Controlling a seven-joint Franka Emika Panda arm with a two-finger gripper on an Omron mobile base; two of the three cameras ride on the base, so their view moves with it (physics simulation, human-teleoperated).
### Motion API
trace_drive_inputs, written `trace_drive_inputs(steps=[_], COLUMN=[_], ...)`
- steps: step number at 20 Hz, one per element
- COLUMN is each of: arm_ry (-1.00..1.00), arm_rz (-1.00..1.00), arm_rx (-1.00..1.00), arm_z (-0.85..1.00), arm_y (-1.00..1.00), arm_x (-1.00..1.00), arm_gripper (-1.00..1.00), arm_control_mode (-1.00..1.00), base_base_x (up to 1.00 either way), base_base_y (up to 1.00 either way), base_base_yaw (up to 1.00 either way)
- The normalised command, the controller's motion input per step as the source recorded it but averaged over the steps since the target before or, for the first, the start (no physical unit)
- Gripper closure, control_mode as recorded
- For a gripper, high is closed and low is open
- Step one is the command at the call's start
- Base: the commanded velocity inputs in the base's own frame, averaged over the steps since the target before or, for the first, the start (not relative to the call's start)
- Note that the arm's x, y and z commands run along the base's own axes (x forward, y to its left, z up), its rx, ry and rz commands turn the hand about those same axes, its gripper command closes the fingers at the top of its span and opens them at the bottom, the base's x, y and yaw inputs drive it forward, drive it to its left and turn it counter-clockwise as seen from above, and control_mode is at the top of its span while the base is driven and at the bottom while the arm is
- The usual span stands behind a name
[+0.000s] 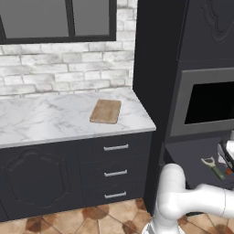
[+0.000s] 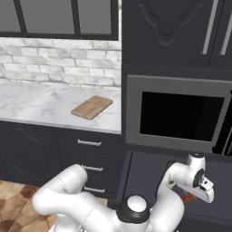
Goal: Open the drawer on the right and place the cutting tools on the cutting board.
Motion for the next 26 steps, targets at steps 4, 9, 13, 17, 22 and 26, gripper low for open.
trace_drive_inputs(steps=[4,9,13,17,22,26], arm_ry=[0.01,-0.10,-0.22,-0.30,-0.42,-0.38], arm_rz=[-0.10,-0.14,-0.09,-0.07,-0.12,-0.11], arm_rx=[0.09,0.12,0.03,0.00,0.00,0.00], arm_z=[-0.17,0.89,1.00,1.00,1.00,1.00], arm_y=[-0.23,0.02,0.36,0.84,1.00,1.00], arm_x=[-1.00,-0.70,-0.37,-0.11,-0.23,-0.39], arm_gripper=[1.00,1.00,1.00,1.00,1.00,1.00], arm_control_mode=[-1.00,-1.00,-1.00,-1.00,-1.00,-1.00], base_base_x=[0.00,0.00,0.00,0.00,0.00,0.00], base_base_y=[0.00,0.00,0.00,0.00,0.00,0.00], base_base_yaw=[0.00,0.00,0.00,0.00,0.00,0.00])
